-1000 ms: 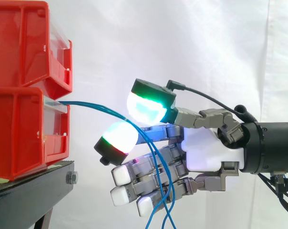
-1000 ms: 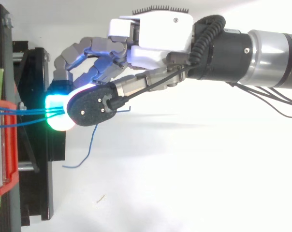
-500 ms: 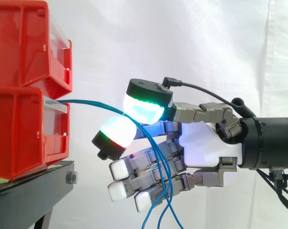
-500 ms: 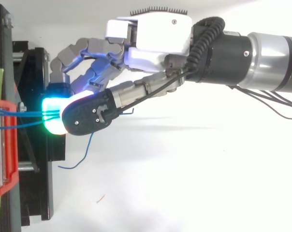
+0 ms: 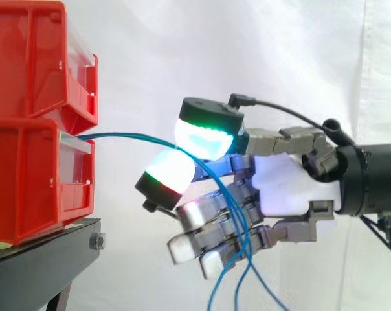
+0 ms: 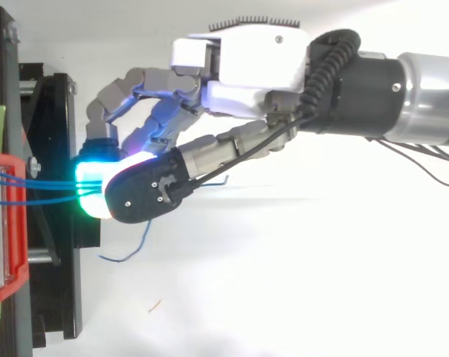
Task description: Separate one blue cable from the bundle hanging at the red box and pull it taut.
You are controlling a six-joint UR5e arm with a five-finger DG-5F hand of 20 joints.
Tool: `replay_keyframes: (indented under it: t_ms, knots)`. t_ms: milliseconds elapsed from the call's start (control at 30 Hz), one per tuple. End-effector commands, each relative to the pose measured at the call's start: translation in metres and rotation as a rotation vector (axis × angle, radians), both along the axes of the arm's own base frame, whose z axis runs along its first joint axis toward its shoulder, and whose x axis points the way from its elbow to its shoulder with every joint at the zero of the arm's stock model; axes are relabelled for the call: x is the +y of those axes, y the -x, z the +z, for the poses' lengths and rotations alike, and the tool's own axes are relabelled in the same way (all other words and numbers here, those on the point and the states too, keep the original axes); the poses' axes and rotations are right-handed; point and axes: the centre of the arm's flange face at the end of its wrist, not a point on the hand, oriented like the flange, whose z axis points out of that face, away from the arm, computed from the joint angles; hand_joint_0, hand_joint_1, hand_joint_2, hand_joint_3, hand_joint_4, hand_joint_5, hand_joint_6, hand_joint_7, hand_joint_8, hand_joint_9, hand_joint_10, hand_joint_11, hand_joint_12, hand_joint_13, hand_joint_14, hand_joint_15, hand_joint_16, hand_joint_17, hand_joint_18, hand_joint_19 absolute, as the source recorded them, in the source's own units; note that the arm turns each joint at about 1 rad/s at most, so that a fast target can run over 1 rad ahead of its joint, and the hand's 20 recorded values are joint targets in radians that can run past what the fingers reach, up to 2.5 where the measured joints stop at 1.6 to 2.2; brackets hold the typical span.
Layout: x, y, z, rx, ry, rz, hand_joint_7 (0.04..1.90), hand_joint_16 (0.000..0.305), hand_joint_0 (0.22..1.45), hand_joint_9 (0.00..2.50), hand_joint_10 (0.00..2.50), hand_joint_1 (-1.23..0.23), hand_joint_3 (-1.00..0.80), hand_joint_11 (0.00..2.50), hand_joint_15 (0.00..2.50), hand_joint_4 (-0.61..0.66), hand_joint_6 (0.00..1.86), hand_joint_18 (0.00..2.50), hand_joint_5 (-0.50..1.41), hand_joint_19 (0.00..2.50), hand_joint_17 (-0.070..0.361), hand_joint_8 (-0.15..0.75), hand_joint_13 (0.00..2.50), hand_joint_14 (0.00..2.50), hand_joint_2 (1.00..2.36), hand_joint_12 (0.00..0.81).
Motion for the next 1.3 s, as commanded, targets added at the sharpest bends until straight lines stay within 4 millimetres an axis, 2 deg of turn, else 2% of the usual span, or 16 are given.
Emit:
replay_keyframes:
  t_ms: [0,67,533,1267]
  knots:
    - [0.0005,0.0069,0.0139,0.022,0.014,-0.005,1.01,0.041,0.61,0.92,0.02,-0.79,-0.22,1.02,0.58,0.02,0.89,0.79,-0.19,0.49,0.093,0.299,0.85,0.02,1.02,0.33]
    - [0.0,0.0096,0.0206,0.027,0.025,-0.007,1.01,0.041,0.62,0.93,0.02,-0.81,-0.22,1.03,0.59,0.02,0.9,0.79,-0.19,0.49,0.092,0.301,0.85,0.02,1.02,0.33]
    - [0.0007,0.0108,0.0192,0.043,0.038,-0.04,0.97,0.041,0.65,0.96,0.02,-0.87,-0.33,1.1,0.63,0.03,0.9,0.83,-0.19,0.5,0.093,0.297,0.89,0.02,1.01,0.331]
    - [0.0001,0.0112,0.0185,0.044,0.028,-0.056,0.96,0.041,0.68,1.01,0.01,-0.88,-0.41,1.27,1.38,0.01,0.88,0.93,-0.19,0.68,0.093,0.304,1.16,0.01,1.01,0.336]
